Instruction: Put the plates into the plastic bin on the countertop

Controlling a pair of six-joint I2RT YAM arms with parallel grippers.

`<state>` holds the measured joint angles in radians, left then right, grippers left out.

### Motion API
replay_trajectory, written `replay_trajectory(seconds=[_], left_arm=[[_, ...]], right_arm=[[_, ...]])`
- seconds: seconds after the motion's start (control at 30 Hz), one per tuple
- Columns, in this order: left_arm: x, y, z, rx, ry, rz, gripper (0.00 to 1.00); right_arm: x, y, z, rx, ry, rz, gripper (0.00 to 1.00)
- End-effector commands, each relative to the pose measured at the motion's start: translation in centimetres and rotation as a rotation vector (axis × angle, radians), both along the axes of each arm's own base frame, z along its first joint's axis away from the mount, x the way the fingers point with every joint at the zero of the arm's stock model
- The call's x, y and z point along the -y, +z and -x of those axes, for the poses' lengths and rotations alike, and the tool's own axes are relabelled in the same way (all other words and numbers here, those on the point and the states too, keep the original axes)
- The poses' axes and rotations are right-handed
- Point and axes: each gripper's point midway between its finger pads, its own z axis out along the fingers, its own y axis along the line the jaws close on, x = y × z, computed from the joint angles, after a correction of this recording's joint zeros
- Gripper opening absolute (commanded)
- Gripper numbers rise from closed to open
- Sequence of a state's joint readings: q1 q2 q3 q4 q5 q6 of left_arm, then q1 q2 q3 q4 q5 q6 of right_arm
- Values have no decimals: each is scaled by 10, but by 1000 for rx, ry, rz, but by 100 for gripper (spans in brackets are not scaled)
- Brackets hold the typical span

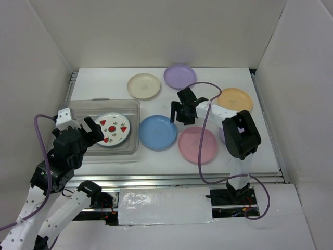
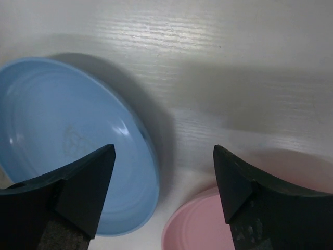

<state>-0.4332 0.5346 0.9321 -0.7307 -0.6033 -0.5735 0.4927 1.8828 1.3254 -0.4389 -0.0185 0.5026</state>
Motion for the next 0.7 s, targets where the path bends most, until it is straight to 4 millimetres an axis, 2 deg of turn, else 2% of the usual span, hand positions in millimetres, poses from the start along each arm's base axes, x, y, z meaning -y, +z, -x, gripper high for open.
replay_trajectory(seconds=[0.0,0.13,0.23,0.27,0.33,0.43,0.5,0.57,0.67], left_arm=[[1,7,-5,27,-7,-11,99],[2,6,-6,22,-11,-13,99],[2,7,-6,25,-9,-11,99],[2,7,-6,25,-10,-11,99],[2,7,-6,25,-11,-12,99],[2,6,-6,22,-10,-12,99],[2,7,-6,24,-10,-11,99],[1,6,-6,23,-9,-12,99],[2,7,-6,26,-12,-11,99]], right_arm=[[-8,-3,-8,11,16,-24,81],[-10,-22,-3,-28,13,-23,68],[-11,-29,0,-41,15,-12,51],[-10,-28,0,-41,13,-12,42],[-7,-28,1,-40,2,-3,34],[-6,-18,1,-20,-3,-24,20],[-5,-15,2,-16,-8,-30,14],[-5,-2,2,8,-19,-49,1],[-3,28,-1,77,-56,-91,0]])
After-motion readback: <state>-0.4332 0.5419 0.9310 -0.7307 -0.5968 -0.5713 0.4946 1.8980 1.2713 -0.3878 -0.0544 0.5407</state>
